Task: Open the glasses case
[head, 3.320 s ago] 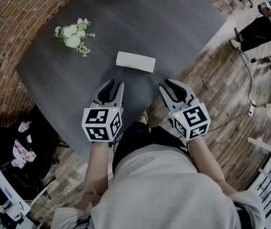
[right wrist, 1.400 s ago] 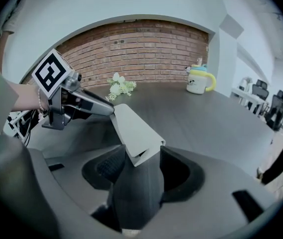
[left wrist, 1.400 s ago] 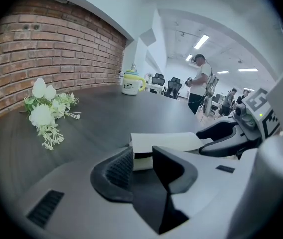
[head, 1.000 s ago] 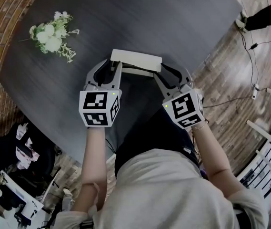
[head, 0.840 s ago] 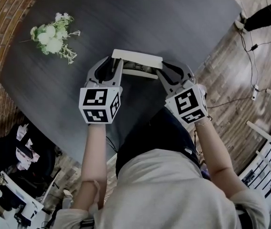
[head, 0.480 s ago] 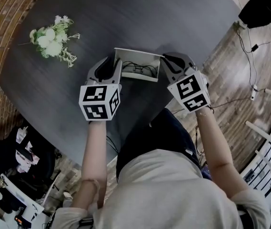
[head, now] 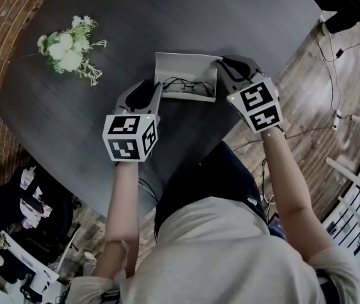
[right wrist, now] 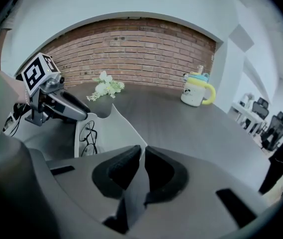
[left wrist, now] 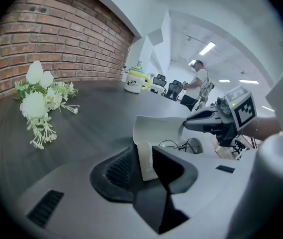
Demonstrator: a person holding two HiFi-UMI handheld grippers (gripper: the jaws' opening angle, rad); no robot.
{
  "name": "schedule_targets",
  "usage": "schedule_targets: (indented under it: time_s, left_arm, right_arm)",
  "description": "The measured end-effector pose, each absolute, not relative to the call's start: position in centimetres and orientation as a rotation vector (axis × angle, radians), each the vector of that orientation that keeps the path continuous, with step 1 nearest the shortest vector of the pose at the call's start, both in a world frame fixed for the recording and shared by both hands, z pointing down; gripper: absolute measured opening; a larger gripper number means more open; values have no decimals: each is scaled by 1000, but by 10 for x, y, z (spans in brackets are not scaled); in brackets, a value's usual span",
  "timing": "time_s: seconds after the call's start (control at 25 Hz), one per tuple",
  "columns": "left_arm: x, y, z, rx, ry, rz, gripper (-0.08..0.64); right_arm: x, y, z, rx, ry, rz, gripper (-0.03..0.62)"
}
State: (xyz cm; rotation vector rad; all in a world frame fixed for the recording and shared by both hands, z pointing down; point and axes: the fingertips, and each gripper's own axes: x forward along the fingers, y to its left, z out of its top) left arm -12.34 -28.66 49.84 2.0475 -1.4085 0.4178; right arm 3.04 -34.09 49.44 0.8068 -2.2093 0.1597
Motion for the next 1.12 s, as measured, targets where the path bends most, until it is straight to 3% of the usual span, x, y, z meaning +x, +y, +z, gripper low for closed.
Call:
schedule_targets:
  time_s: [0.24,0.36,0.76,0.84,1.04,1.12]
  left_arm:
    - [-118,-284,492,2068,-1394,398,130]
    - [-116,-281,488,2083,-1387,394,130]
    - [-103,-270,457,2140,-1383,329,129]
    - [-97,-265,447,2154,-1369,303,129]
    - [-82,-249,428,2192,-1344,274,95]
    - [-78,-241,428,2185,-1333,291,78]
  right_arm:
    - [32,-338,492,862,-2201,237,64]
    - [35,-329,488,880,-2232,329,118]
    - [36,-284,442,951,-2388,504,129]
    - [30,-275,434,941,-2432,538,114]
    - [12,-250,422,860,-2516,554,6]
    - [5,-239,417,816,-2538,528,6]
